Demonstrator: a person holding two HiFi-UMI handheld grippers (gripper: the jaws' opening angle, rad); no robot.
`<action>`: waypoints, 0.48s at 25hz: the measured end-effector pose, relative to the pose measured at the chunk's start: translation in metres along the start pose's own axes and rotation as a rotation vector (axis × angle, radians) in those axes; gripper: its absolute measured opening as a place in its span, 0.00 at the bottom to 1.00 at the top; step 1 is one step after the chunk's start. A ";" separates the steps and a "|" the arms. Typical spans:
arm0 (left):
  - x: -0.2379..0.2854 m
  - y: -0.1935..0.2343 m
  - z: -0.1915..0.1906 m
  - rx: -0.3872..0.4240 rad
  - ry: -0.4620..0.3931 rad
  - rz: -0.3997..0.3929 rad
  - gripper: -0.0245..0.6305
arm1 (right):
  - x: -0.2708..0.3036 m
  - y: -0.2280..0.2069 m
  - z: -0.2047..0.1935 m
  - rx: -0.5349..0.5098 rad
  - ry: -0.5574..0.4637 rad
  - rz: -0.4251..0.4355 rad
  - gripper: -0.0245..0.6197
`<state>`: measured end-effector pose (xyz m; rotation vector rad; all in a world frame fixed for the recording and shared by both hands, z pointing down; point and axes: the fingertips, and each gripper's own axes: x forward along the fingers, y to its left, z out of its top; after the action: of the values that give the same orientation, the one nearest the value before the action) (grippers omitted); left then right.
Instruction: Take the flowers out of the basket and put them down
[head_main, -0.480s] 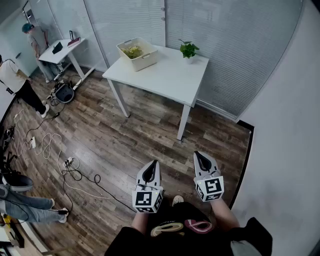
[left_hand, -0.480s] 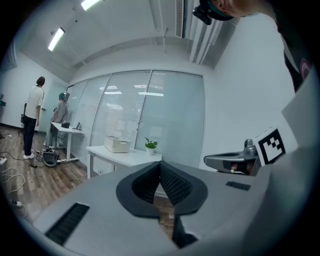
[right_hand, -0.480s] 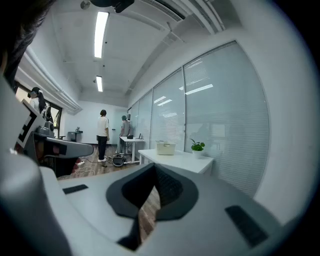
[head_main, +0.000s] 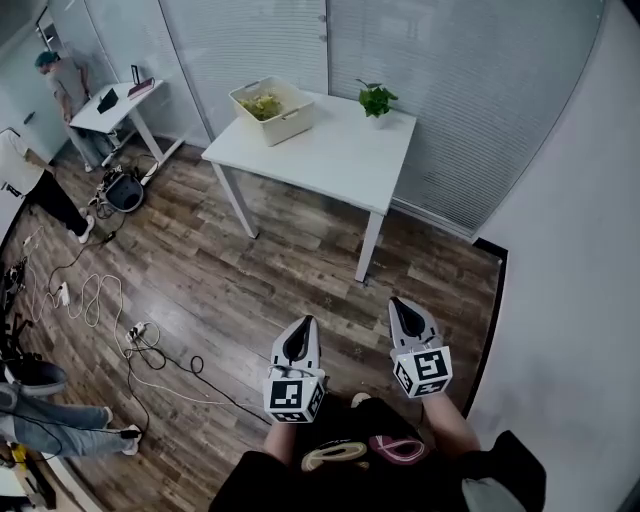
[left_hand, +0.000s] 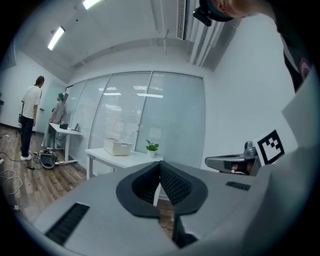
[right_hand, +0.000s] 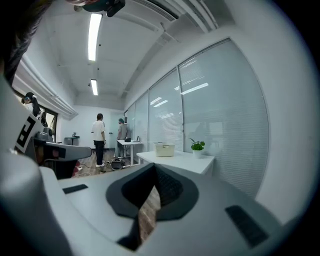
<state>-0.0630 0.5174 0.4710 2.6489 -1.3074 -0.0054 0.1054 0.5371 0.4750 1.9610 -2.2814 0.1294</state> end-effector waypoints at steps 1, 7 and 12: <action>0.002 0.005 0.000 -0.002 -0.001 0.001 0.06 | 0.005 0.002 0.000 0.004 -0.003 0.000 0.05; 0.006 0.040 0.004 0.006 0.006 -0.008 0.06 | 0.031 0.019 0.005 0.032 -0.018 -0.007 0.05; 0.006 0.067 0.009 0.031 0.000 -0.007 0.06 | 0.050 0.047 0.004 0.028 -0.022 0.009 0.05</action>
<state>-0.1128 0.4719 0.4743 2.6790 -1.3082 0.0136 0.0510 0.4943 0.4795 1.9761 -2.3144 0.1420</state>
